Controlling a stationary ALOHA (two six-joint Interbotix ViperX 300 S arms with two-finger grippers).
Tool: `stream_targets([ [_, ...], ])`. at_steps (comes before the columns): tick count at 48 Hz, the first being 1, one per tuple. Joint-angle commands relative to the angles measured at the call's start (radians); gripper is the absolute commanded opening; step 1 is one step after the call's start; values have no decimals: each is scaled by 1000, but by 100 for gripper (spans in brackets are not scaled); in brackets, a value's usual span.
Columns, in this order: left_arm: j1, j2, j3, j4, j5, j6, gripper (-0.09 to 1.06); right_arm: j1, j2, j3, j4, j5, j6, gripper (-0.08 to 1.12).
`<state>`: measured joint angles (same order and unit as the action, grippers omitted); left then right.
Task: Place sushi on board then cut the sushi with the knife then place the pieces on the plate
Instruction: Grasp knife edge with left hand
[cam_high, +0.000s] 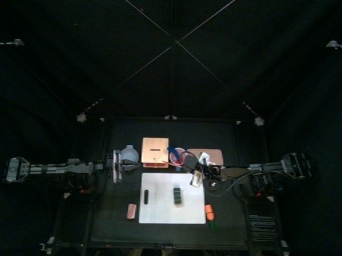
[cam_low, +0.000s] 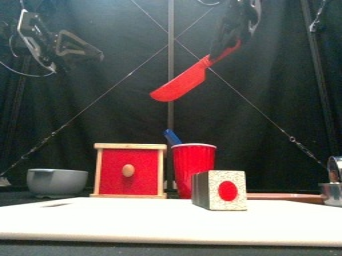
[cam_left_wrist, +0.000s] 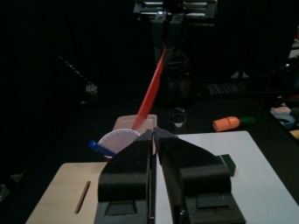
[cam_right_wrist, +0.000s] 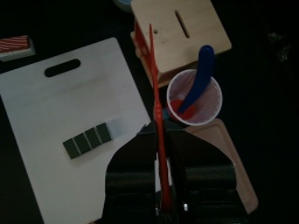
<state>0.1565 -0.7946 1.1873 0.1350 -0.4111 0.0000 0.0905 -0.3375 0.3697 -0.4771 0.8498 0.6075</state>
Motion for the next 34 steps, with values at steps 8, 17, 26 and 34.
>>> stream_targets([
  [8, -25, 95, -86, -17, 87, -2, 82, -21, -127, 293, 8, -462, 40, 30],
  [17, -81, 213, -189, -40, 242, 0, 92, -52, -126, 410, 26, -686, 37, 30],
  [26, -143, 290, -265, -78, 348, -3, 92, -63, -114, 459, 6, -732, 25, 30],
  [34, -175, 360, -298, -149, 350, 0, 92, -64, -107, 474, -25, -735, 25, 30],
])
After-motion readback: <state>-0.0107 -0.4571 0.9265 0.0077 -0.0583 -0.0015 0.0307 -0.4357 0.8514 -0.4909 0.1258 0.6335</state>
